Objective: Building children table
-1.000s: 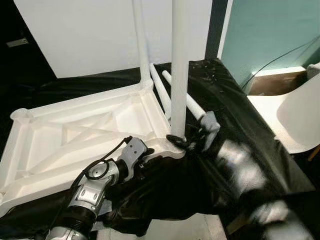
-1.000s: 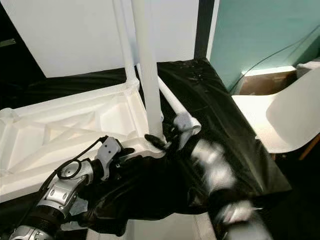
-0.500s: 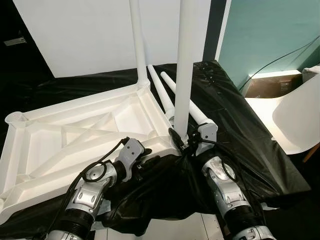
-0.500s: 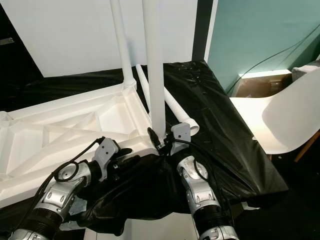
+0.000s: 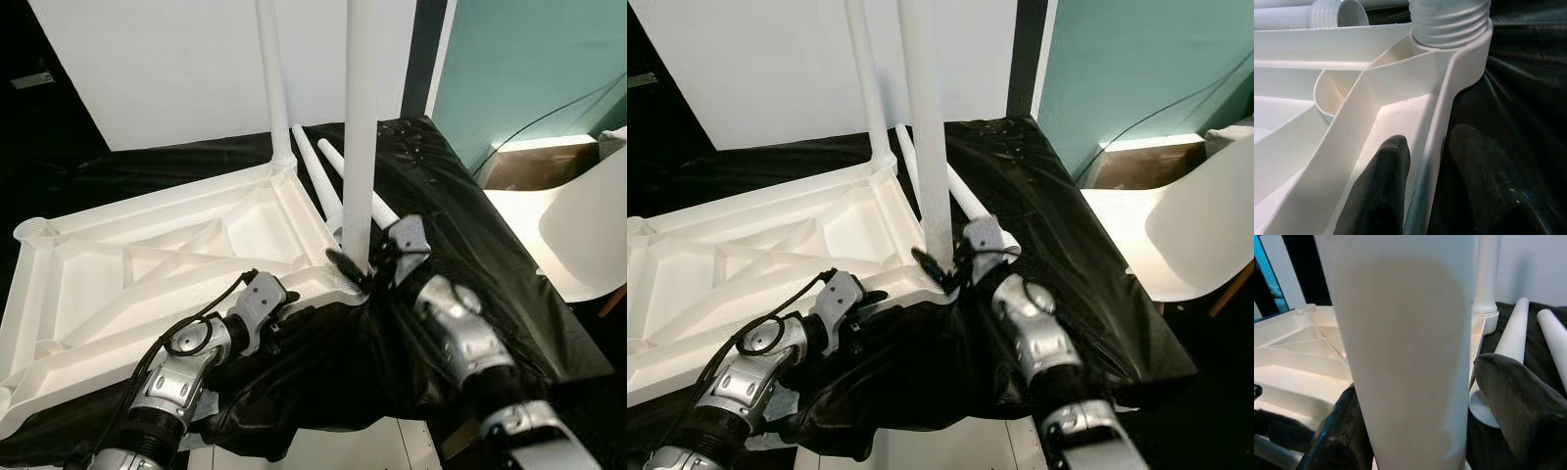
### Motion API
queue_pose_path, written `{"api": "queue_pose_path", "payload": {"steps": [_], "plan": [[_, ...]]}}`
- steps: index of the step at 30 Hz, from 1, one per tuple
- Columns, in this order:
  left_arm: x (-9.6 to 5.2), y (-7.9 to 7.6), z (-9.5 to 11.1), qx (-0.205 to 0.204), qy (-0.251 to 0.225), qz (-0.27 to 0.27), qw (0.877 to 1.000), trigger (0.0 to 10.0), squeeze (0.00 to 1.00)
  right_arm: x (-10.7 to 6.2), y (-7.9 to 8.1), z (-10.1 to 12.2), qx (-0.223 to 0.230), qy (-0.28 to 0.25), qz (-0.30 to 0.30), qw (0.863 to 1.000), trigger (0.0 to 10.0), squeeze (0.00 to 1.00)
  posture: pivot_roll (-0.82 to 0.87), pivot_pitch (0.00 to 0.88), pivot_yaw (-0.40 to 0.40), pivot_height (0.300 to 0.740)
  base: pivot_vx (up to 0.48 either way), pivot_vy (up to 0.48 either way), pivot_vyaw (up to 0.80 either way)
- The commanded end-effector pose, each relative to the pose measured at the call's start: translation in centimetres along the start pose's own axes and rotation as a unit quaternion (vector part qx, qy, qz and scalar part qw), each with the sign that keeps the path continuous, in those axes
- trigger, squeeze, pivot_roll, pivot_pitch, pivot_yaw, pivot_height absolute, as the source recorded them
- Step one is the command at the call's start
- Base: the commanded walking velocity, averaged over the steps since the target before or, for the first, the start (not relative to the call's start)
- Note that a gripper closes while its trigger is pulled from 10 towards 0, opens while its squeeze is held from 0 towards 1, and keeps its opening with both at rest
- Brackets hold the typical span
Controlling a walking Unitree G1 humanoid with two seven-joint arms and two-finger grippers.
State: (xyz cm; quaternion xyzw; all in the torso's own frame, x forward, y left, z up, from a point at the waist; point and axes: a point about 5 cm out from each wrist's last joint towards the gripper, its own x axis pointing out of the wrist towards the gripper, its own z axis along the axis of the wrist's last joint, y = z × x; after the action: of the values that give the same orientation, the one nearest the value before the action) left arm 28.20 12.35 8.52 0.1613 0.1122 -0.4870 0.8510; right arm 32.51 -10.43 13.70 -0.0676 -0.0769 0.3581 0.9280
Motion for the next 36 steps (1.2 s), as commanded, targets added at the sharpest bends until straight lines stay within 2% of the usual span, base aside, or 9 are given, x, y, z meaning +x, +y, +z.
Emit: {"api": "queue_pose_path", "payload": {"steps": [1, 12, 16, 17, 19, 30, 31, 32, 36], "plan": [[0.5, -1.3, -2.5, -0.044, 0.065, -0.017, 0.997, 10.0, 0.00, -0.1, -0.3, -0.3, 0.007, 0.013, 0.004, 1.000, 10.0, 0.00, -0.01, 0.000, 0.031, 0.740, 0.000, 0.000, 0.00], [1.2, -1.0, -2.4, -0.036, 0.111, -0.012, 0.993, 10.0, 0.00, -0.2, -0.8, -0.3, -0.022, 0.037, 0.071, 0.997, 10.0, 0.00, -0.02, 0.000, 0.037, 0.740, 0.000, 0.000, 0.00], [1.7, -0.8, -2.2, -0.060, 0.125, -0.008, 0.990, 10.0, 0.00, -0.1, -1.2, -0.3, -0.030, 0.041, 0.085, 0.995, 10.0, 0.00, -0.02, 0.000, 0.037, 0.740, 0.000, 0.000, 0.00], [1.8, -0.9, -2.1, -0.071, 0.124, -0.007, 0.990, 0.7, 0.00, 0.0, -1.2, -0.2, -0.031, 0.042, 0.088, 0.995, 10.0, 0.00, -0.02, 0.000, 0.037, 0.740, 0.000, 0.000, 0.00], [1.8, -1.0, -2.1, -0.076, 0.123, -0.014, 0.989, 0.0, 0.00, 0.1, -1.3, -0.2, -0.031, 0.043, 0.091, 0.994, 10.0, 0.00, -0.01, 0.000, 0.036, 0.740, 0.000, 0.000, 0.00], [1.2, -2.1, -2.5, -0.075, 0.129, -0.054, 0.987, 0.0, 0.00, 0.3, -0.9, -0.4, -0.036, 0.057, 0.130, 0.989, 10.0, 0.00, -0.01, 0.000, 0.032, 0.740, 0.000, 0.000, 0.00], [1.2, -2.0, -2.5, -0.075, 0.132, -0.049, 0.987, 10.0, 0.00, 0.3, -1.0, -0.5, -0.038, 0.063, 0.136, 0.988, 5.0, 0.00, -0.01, 0.000, 0.032, 0.740, 0.000, 0.000, 0.00], [1.3, -1.7, -2.4, -0.075, 0.134, -0.037, 0.987, 10.0, 0.00, 0.2, -1.1, -0.7, -0.042, 0.073, 0.145, 0.986, 0.0, 0.00, -0.01, 0.000, 0.032, 0.740, 0.000, 0.000, 0.00], [1.4, -1.3, -2.3, -0.074, 0.136, -0.025, 0.988, 10.0, 0.00, 0.0, -1.3, -1.1, -0.043, 0.094, 0.152, 0.983, 0.0, 0.00, -0.01, 0.000, 0.031, 0.740, 0.000, 0.000, 0.00]]}}
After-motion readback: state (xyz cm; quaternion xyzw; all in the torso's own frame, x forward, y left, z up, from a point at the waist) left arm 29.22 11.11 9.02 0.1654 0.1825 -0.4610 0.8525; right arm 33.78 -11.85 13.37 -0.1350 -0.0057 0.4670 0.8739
